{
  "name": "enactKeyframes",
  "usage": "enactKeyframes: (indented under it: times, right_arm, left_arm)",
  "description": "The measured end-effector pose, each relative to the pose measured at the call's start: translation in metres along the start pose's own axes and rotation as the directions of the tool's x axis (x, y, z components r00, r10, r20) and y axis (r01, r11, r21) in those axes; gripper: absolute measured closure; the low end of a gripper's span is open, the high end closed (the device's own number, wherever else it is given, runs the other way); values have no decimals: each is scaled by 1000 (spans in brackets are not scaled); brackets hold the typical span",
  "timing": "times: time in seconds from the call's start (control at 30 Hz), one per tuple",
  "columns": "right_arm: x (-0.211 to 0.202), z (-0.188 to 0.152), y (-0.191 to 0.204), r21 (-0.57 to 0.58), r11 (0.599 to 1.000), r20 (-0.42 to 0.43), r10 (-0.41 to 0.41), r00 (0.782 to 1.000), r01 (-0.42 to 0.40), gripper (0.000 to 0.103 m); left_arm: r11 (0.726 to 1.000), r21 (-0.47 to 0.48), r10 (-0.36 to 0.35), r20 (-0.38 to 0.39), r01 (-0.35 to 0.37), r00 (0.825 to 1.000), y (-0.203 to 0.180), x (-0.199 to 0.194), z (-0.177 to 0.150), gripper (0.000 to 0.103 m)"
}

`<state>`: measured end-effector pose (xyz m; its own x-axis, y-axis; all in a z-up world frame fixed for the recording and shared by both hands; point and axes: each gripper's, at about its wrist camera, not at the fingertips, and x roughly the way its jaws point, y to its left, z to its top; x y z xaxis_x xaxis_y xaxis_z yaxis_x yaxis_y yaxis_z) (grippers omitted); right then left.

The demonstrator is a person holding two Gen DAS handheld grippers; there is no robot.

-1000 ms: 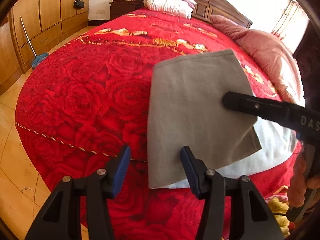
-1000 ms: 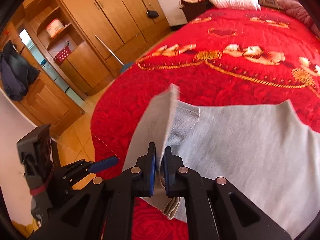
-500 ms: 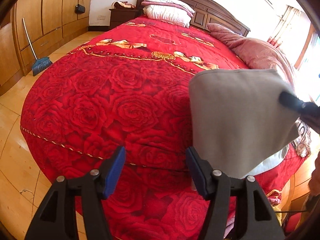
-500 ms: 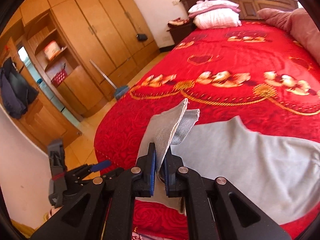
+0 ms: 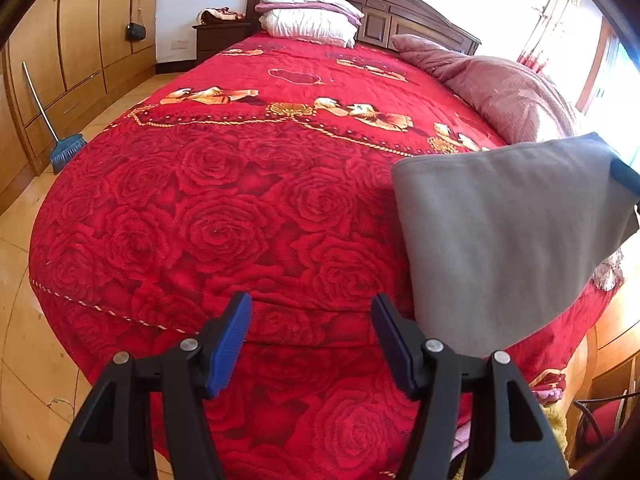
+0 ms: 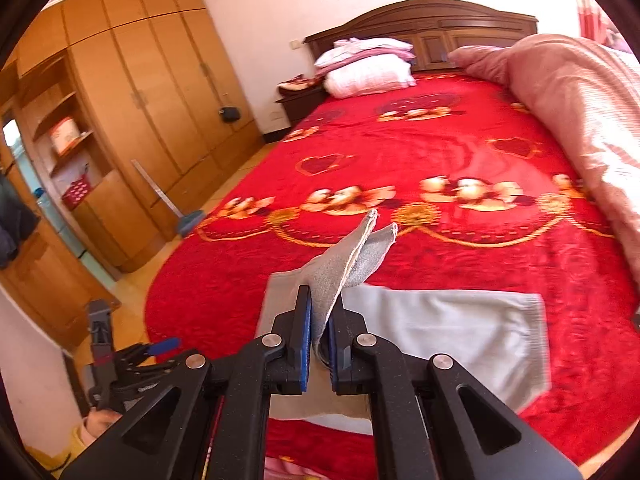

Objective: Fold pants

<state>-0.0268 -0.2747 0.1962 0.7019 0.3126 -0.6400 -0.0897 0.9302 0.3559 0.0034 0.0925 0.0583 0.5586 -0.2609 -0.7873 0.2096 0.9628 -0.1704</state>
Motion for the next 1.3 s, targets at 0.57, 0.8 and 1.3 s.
enactKeyframes:
  times: [0.57, 0.8, 1.3]
  right_arm:
    - [23, -32, -109, 130, 959, -98, -239, 966, 250, 95]
    - [61, -55, -147, 122, 927, -189, -329, 925, 355, 93]
    - [45, -42, -154, 137, 951, -154, -257, 954, 278, 81]
  left_arm:
    - [988, 148, -43, -15, 45, 999, -65, 25, 24, 37]
    - [971, 218, -96, -23, 99, 995, -106, 48, 36, 37]
    - [946, 282, -143, -86, 162, 986, -158, 106, 60, 70]
